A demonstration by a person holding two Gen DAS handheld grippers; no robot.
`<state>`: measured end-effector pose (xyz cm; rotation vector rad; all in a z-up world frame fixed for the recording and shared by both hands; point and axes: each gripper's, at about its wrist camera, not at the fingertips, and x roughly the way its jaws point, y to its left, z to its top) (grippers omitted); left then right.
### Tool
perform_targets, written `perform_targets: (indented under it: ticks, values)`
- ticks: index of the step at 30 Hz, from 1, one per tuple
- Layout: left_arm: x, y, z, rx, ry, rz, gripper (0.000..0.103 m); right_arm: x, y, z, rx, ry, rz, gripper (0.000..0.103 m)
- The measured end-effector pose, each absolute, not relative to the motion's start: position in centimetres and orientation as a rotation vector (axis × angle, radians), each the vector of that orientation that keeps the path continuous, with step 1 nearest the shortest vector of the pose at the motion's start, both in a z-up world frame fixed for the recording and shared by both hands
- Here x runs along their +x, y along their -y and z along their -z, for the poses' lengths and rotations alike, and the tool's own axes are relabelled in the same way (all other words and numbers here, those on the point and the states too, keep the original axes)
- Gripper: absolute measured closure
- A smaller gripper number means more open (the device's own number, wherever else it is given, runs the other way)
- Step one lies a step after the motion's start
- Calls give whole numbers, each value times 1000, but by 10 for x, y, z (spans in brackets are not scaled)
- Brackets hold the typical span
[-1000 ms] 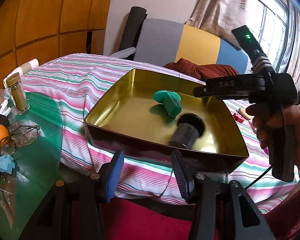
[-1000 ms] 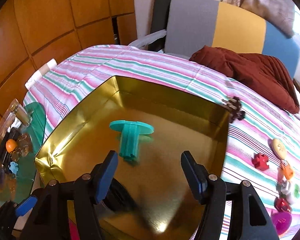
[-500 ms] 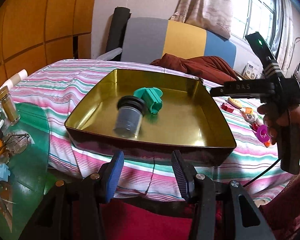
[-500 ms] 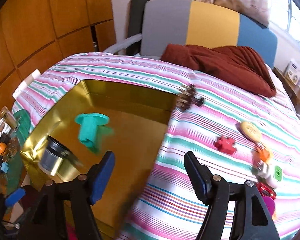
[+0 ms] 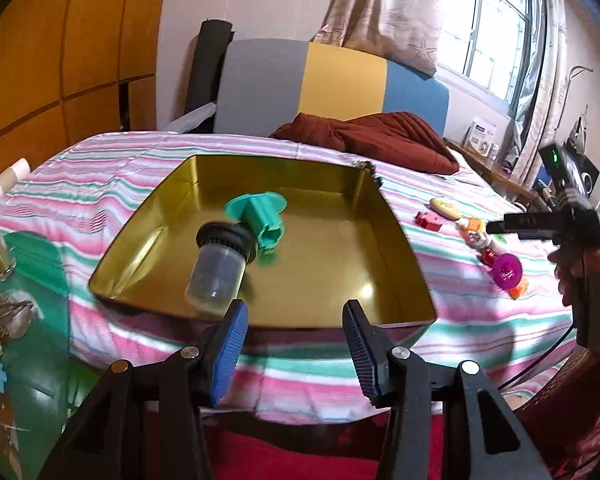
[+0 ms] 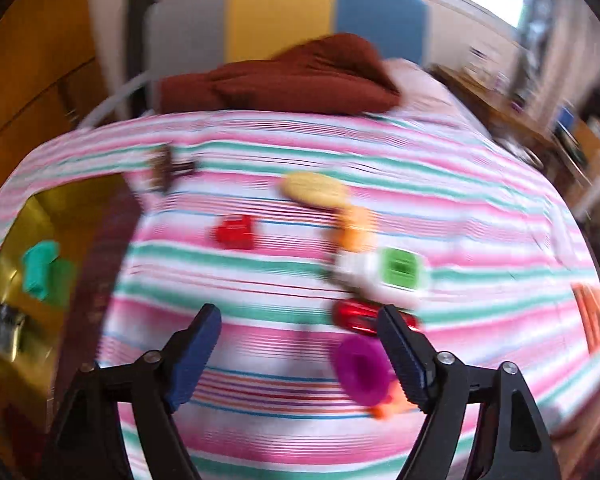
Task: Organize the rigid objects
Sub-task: 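Grasp the purple mesh cup with the left tool while the right tool returns to the toys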
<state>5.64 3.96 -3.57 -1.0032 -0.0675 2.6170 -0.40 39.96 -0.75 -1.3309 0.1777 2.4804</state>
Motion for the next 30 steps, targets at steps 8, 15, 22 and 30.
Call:
perform_targets:
  ticks: [8, 15, 22, 30]
  values:
    - [63, -68, 26, -958, 10, -2577, 53, 2, -435, 33, -1461, -482, -2423, 19]
    - [64, -73, 26, -972, -7, -2573, 53, -5, -390, 16, -1495, -566, -2744, 19]
    - [66, -82, 25, -973, -24, -2556, 53, 5, -424, -11, -1237, -568, -2755, 19]
    - [66, -127, 13, -937, -112, -2457, 53, 5, -506, 11, -1129, -513, -2454, 18]
